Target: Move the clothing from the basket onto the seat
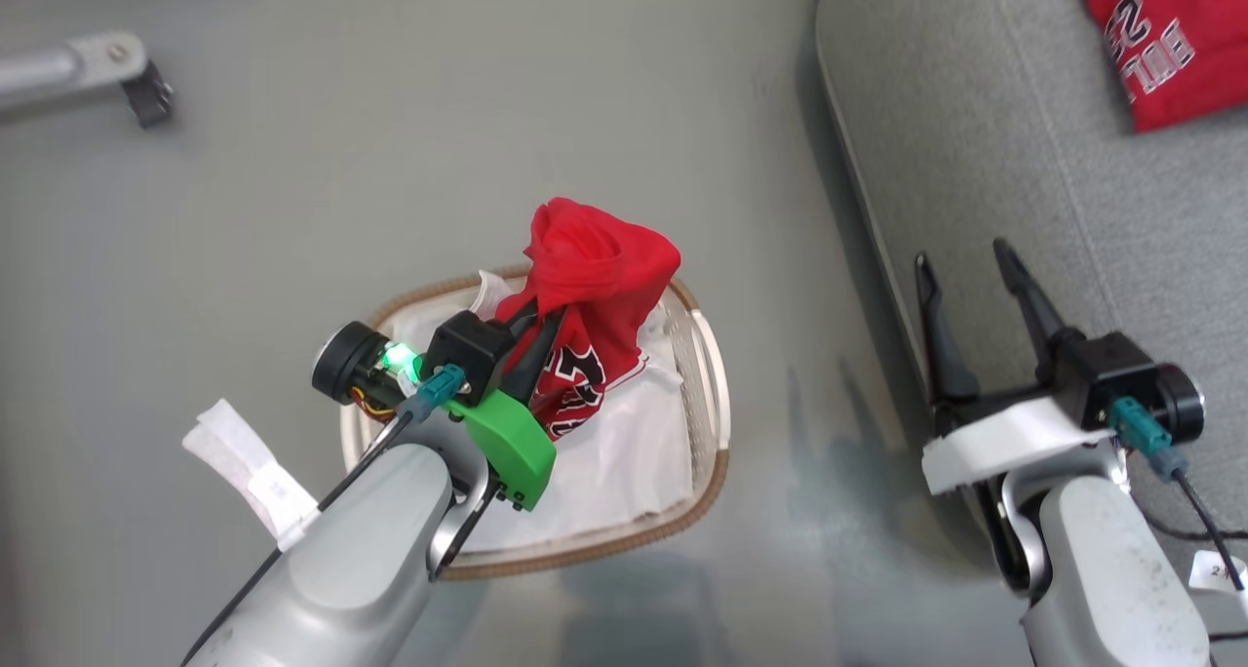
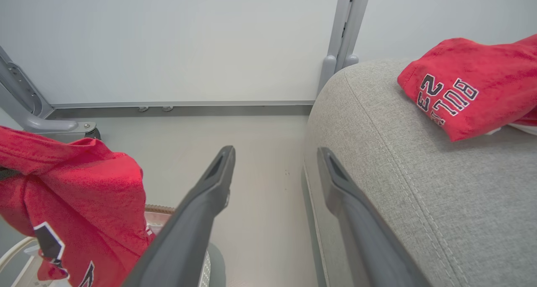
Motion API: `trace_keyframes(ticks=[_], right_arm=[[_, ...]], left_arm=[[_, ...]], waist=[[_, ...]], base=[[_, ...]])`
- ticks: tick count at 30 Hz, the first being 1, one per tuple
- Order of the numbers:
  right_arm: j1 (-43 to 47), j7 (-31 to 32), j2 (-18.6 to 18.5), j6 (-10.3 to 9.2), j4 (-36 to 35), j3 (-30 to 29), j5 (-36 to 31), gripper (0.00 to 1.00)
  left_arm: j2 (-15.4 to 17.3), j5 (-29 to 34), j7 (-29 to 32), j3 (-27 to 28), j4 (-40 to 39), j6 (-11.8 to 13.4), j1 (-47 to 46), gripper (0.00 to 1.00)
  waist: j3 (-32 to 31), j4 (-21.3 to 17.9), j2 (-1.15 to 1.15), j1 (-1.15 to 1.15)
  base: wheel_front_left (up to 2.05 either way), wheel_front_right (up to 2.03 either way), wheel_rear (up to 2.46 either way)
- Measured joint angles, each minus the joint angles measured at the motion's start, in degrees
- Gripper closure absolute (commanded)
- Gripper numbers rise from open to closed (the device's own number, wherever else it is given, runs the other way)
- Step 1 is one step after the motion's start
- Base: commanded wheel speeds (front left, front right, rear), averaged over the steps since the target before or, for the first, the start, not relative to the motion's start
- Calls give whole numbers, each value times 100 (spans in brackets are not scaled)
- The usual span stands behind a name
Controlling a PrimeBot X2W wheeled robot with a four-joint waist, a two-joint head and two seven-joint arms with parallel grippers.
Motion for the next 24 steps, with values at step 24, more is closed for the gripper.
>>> trace_keyframes(ticks=[24], right_arm=[[581, 0, -1, 0, 368, 397, -5, 0]], left_arm=[[104, -182, 717, 396, -1753, 263, -998, 100]], waist=[[-2234, 410, 0, 0]], base=[[0, 0, 0]])
